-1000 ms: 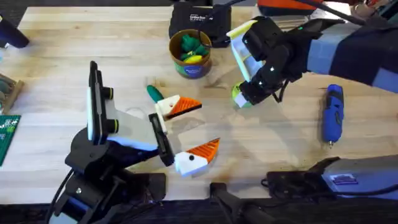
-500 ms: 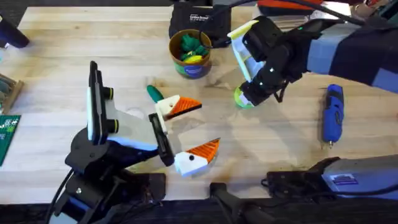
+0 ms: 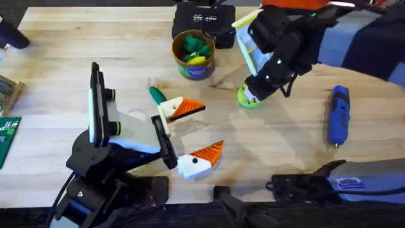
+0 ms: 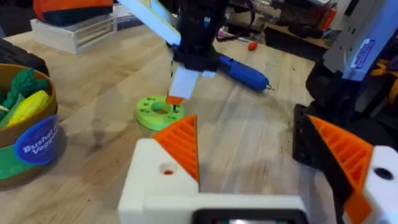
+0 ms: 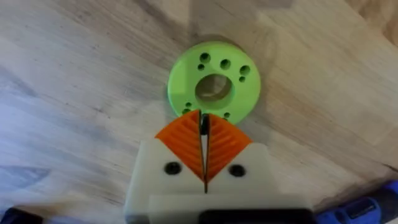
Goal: Pick up the gripper from the table and insert it into the empty holder that is missing its gripper. Then pick up a screw, insert it into the mounting hole, and use the screwdriver to tighten it. Finally, clean up the table by picking up the vegetable and placing it into the bucket.
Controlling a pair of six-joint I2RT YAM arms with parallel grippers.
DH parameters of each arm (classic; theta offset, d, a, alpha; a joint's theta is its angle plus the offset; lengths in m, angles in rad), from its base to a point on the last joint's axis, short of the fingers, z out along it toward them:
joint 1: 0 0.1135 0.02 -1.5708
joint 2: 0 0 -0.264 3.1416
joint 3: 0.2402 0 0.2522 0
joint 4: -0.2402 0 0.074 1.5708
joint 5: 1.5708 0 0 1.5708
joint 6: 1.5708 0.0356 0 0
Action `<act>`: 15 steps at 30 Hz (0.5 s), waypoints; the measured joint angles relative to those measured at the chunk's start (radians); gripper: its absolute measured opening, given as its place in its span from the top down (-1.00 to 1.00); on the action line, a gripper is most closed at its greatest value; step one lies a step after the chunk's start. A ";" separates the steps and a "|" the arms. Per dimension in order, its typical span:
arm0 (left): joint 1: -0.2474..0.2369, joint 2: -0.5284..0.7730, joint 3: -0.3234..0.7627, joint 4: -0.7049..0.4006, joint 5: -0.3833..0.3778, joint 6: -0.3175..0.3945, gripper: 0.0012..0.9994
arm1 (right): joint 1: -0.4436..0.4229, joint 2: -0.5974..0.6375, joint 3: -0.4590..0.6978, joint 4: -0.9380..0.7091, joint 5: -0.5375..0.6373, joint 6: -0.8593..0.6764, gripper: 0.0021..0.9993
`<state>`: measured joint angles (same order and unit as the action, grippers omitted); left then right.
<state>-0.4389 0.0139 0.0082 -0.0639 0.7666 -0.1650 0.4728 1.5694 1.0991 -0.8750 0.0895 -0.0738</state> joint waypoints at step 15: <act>0.000 0.000 0.000 0.000 0.000 0.000 -0.97 | 0.000 -0.054 0.336 -0.216 -0.105 0.022 0.99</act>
<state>-0.4389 0.0139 0.0082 -0.0639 0.7666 -0.1650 0.4733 1.5150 1.4349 -1.0910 -0.0154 -0.0518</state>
